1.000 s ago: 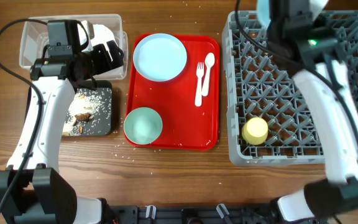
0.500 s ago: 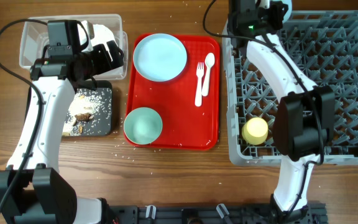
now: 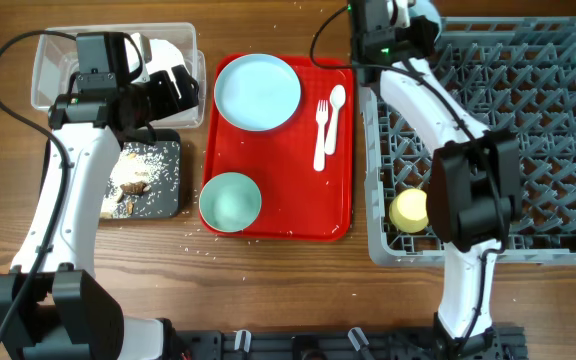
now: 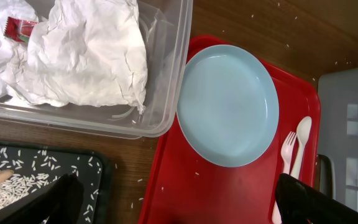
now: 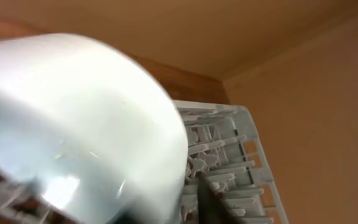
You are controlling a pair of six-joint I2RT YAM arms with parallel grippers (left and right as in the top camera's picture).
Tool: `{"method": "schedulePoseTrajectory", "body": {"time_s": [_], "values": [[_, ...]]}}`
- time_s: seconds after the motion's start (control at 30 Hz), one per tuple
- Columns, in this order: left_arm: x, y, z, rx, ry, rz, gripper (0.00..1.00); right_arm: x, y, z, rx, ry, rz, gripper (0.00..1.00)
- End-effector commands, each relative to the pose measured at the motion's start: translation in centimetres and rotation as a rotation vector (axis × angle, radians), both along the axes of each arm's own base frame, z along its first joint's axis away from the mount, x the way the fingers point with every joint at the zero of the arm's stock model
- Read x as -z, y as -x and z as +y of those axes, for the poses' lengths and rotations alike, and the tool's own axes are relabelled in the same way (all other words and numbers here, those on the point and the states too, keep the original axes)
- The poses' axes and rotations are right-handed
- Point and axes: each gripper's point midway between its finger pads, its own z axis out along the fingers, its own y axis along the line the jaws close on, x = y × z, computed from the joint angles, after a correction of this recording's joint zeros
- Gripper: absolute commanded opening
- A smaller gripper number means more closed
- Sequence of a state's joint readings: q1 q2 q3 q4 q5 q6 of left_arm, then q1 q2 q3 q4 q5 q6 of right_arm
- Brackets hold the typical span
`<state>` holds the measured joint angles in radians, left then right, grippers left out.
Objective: Sort waste into correct bins and load items into the dishwasher rack
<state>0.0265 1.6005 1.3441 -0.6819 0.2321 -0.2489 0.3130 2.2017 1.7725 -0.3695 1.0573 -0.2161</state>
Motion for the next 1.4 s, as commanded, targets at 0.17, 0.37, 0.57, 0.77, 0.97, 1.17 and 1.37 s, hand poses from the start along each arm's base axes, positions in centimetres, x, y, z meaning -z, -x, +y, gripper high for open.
{"method": "schedulePoseTrajectory", "body": {"time_s": [0.17,0.37,0.57,0.77,0.97,1.17,1.37], "values": [[-0.4,-0.1,0.3,-0.003,-0.008,-0.012,1.00,1.3,0.8,5.8,-0.116,0.028,0.064,0.65],[-0.4,-0.1,0.3,-0.003,-0.008,-0.012,1.00,-2.9,1.3,6.9,-0.156,-0.056,-0.022,0.86],[-0.4,-0.1,0.3,-0.003,-0.008,-0.012,1.00,-0.6,5.4,20.2,-0.560,-0.916,0.192,0.83],[-0.4,-0.1,0.3,-0.003,-0.008,-0.012,1.00,4.5,9.1,25.8,-0.343,-1.383,0.385,0.80],[-0.4,-0.1,0.3,-0.003,-0.008,-0.012,1.00,7.7,18.9,31.1,-0.426,-1.344,0.788,0.67],[-0.4,-0.1,0.3,-0.003,-0.008,-0.012,1.00,11.9,26.7,32.7,-0.338,-1.206,0.966,0.66],[-0.4,-0.1,0.3,-0.003,-0.008,-0.012,1.00,13.2,27.3,32.1,-0.263,-1.207,0.968,0.33]]}}
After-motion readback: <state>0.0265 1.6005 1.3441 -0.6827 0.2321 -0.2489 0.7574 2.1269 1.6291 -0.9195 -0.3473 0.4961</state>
